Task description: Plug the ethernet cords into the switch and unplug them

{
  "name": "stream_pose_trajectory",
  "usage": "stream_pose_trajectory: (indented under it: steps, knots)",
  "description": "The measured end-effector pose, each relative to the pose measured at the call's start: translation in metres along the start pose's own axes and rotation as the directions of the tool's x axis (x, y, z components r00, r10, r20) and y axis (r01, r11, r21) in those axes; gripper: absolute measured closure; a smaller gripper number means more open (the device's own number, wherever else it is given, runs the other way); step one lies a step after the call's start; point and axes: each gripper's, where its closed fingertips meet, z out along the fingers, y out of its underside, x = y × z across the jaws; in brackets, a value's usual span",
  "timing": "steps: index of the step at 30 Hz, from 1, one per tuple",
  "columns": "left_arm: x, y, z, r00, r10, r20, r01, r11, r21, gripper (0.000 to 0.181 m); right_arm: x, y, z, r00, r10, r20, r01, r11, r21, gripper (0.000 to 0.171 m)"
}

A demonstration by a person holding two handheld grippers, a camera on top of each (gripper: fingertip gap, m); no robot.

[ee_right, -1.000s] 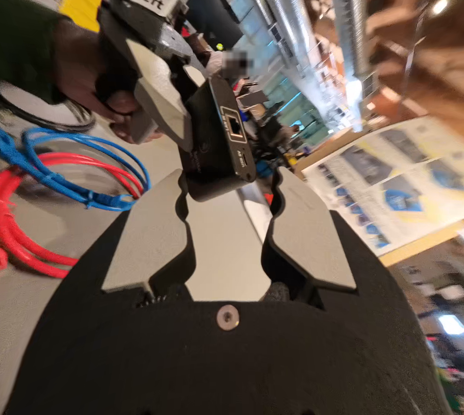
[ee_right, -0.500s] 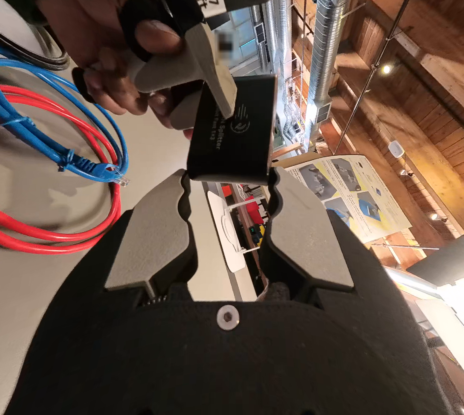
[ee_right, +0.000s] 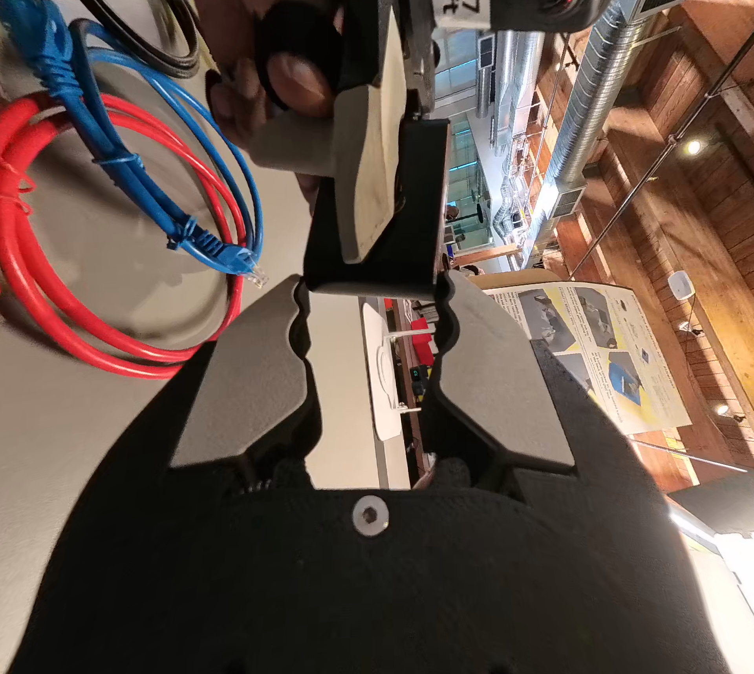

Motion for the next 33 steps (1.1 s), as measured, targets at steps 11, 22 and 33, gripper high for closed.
stream_pose_trajectory:
  steps: [11, 22, 33]
  knots:
    - [-0.029, -0.017, -0.023, 0.971, 0.103, 0.214, -0.111, 0.994, 0.023, 0.152, 0.019, 0.004, 0.001, 0.987, 0.142, -0.071, -0.144, 0.990, -0.011, 0.114]
    - [-0.083, -0.023, -0.081, 0.847, 0.046, 0.529, -0.083, 0.995, 0.046, 0.153, -0.040, 0.006, 0.010, 0.956, 0.177, 0.234, -0.166, 0.984, -0.064, 0.111]
    - [-0.085, -0.017, -0.073, 0.832, 0.081, 0.548, -0.094, 0.996, -0.003, 0.153, -0.076, 0.006, 0.032, 0.931, -0.210, 0.297, 0.252, 0.961, -0.110, 0.120]
